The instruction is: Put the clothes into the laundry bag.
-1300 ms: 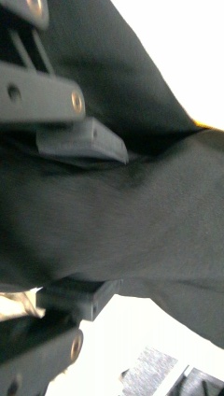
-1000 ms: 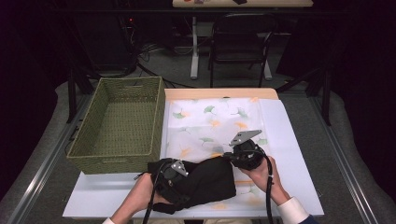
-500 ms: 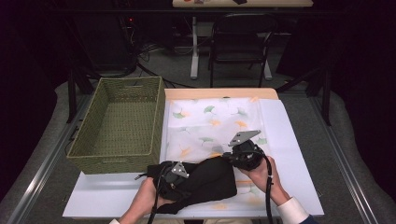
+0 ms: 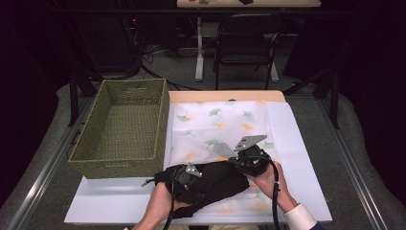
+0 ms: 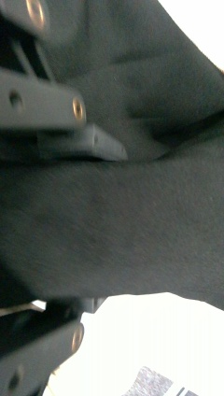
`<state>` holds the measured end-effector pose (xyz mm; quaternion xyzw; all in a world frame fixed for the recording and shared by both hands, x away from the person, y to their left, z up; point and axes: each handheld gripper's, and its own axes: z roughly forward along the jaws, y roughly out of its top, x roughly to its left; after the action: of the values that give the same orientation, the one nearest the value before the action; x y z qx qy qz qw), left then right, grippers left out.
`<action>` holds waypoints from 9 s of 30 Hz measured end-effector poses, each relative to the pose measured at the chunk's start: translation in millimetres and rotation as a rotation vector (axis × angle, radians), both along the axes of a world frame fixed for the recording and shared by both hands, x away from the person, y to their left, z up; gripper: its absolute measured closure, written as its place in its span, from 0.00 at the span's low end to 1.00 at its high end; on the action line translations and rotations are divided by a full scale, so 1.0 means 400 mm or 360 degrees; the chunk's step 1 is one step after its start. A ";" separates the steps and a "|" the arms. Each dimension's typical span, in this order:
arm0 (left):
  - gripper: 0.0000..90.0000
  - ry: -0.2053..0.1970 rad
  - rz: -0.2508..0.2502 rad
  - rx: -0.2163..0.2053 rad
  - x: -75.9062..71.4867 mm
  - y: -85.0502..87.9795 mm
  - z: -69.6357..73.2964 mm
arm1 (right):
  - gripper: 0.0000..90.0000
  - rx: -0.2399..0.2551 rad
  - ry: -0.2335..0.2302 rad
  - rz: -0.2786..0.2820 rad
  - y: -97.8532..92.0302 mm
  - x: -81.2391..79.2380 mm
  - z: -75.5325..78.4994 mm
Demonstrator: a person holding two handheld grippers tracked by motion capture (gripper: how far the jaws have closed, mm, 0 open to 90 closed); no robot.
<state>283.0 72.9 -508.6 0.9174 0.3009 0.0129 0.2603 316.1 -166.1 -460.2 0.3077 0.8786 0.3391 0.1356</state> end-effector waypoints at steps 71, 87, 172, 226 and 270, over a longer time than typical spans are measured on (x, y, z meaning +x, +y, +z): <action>0.71 -0.0062 0.0058 -0.0177 0.010 -0.051 0.023 | 0.98 0.0048 0.0034 0.0013 0.008 0.001 0.003; 0.34 -0.0104 0.0021 -0.0111 0.029 -0.080 0.005 | 0.98 0.0045 0.0063 0.0006 0.005 0.001 -0.010; 0.35 -0.0134 0.0069 -0.0129 0.016 -0.088 -0.034 | 0.98 0.0068 0.0091 0.0026 0.002 -0.004 -0.006; 0.83 -0.0165 0.0236 -0.0287 0.128 -0.145 -0.070 | 0.98 0.0118 0.0129 0.0020 0.005 0.000 -0.007; 0.93 -0.0165 0.0179 0.0144 0.052 0.059 -0.056 | 0.98 0.0078 0.0139 0.0032 0.013 -0.001 -0.014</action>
<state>303.8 96.6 -531.2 0.9080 0.3371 0.0887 0.2327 315.8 -161.0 -465.9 0.3167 0.8782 0.3480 0.0864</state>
